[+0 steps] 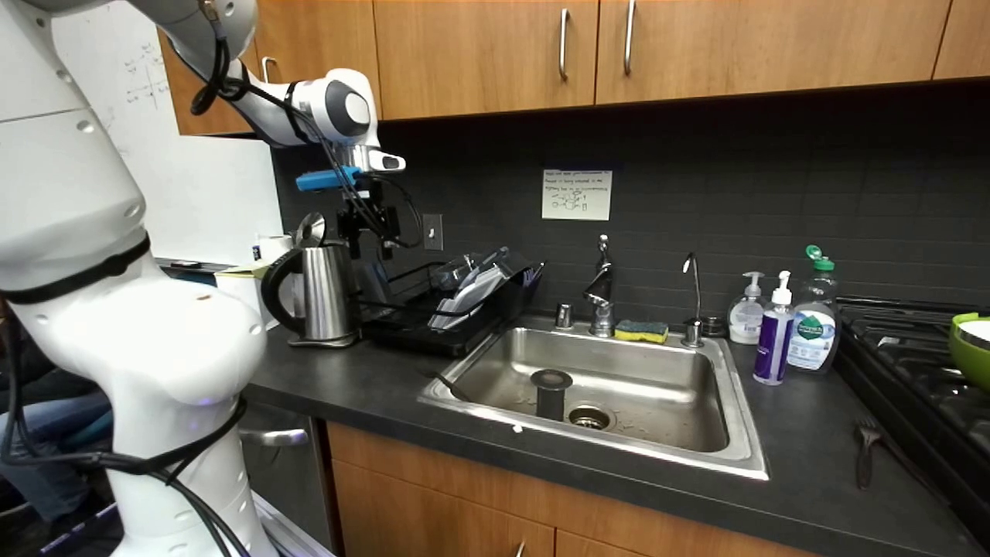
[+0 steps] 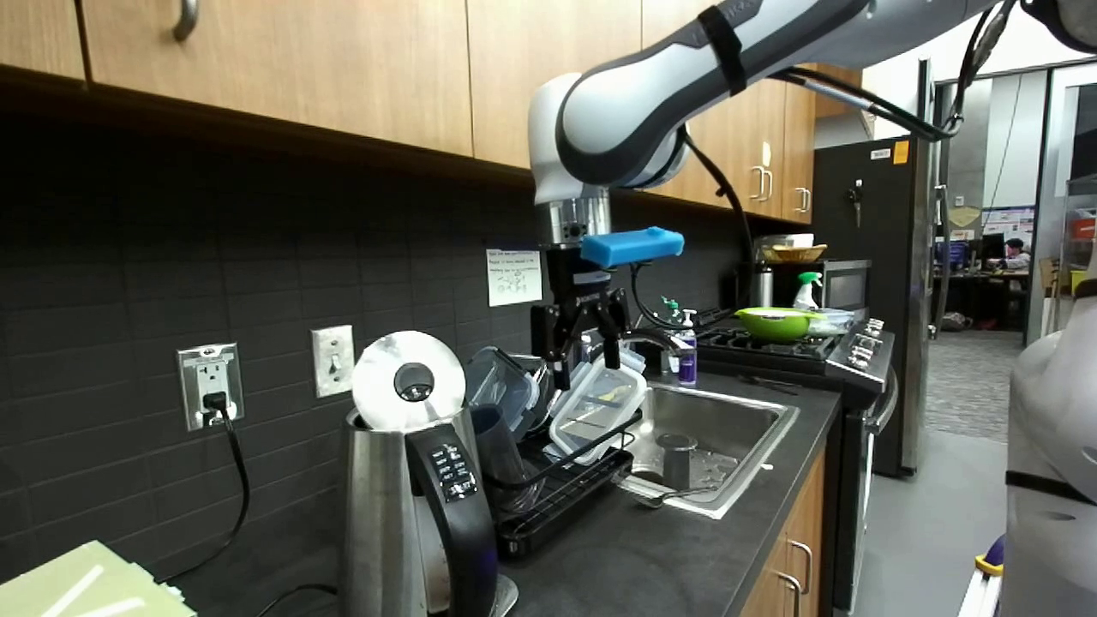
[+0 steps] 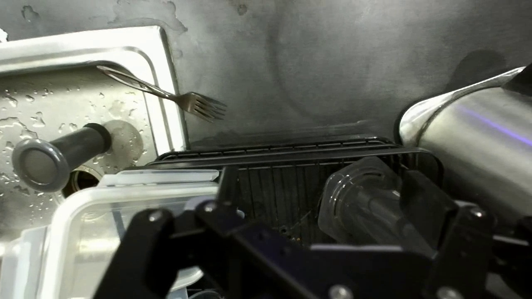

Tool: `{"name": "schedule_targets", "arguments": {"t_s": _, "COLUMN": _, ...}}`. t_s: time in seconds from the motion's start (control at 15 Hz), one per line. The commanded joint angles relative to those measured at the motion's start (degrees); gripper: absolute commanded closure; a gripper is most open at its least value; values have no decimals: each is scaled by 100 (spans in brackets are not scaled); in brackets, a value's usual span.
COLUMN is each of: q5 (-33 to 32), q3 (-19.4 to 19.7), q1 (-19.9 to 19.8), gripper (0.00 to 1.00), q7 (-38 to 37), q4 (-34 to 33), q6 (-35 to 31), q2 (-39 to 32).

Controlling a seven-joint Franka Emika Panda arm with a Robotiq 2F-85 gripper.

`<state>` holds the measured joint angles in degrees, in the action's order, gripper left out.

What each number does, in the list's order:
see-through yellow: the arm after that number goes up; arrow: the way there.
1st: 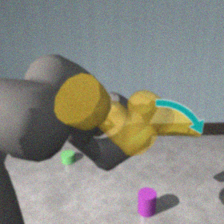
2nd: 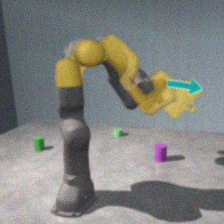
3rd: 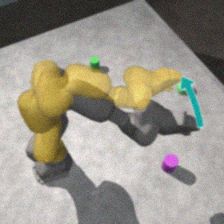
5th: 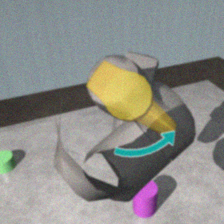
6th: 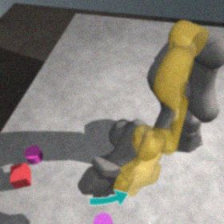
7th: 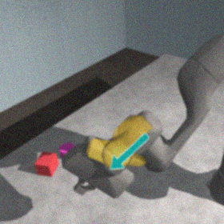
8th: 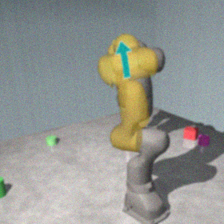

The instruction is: Close the lid on the silver kettle.

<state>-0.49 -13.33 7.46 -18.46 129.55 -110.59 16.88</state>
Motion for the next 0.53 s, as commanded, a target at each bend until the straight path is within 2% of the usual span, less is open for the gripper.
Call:
{"name": "schedule_targets", "arguments": {"t_s": 0.0, "q5": 94, "q3": -61, "q1": 162, "gripper": 0, "q7": 15, "q4": -138, "q6": 204, "q2": 97}}
{"name": "schedule_targets", "arguments": {"t_s": 0.47, "q5": 81, "q3": -325, "q1": 490, "gripper": 0, "q7": 128, "q4": -348, "q6": 143, "q2": 15}}
